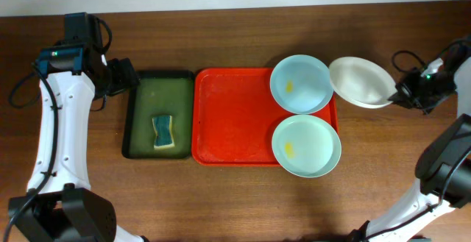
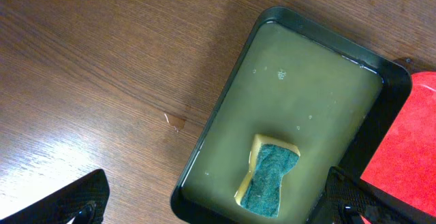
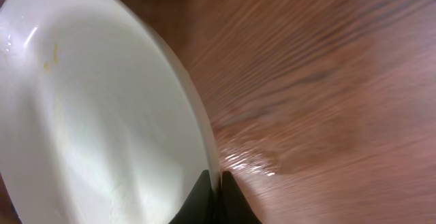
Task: Clean dirty plates on tray and stack at the side
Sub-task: 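Lower the white plate onto the table at right and release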
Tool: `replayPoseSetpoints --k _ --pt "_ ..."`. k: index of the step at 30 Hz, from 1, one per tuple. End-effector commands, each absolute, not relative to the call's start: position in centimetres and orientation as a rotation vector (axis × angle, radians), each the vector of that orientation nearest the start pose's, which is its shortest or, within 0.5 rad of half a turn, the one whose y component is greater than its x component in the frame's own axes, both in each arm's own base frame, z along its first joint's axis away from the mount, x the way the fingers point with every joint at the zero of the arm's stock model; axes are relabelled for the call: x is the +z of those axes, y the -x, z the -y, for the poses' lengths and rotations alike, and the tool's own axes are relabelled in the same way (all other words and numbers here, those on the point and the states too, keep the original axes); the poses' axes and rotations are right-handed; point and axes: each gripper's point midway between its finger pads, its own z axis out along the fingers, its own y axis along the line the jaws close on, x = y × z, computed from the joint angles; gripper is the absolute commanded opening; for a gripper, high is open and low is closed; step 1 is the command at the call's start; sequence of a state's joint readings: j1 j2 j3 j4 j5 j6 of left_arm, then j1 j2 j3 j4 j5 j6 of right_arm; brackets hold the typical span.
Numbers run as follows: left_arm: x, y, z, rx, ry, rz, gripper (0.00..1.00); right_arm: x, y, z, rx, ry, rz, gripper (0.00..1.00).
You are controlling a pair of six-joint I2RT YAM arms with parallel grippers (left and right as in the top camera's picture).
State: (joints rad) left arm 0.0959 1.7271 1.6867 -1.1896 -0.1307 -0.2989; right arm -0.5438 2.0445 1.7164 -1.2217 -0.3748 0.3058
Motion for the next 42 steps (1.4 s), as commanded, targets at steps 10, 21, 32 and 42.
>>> replayPoseSetpoints --k 10,21,32,42 --pt "19.6 -38.7 -6.1 0.128 0.58 -2.72 0.99 5.8 -35.8 20.5 0.117 -1.221 -2.725 0.04" --pt "19.6 -38.7 -6.1 0.128 0.58 -2.72 1.0 5.3 -38.5 16.0 0.167 -1.049 -2.771 0.58" --pt "19.6 -38.7 -6.1 0.128 0.58 -2.72 0.99 8.3 -36.5 19.7 0.133 -1.073 -2.788 0.76" --pt "19.6 -38.7 -6.1 0.128 0.58 -2.72 0.99 6.0 -35.3 20.3 0.055 -1.085 -2.811 0.38"
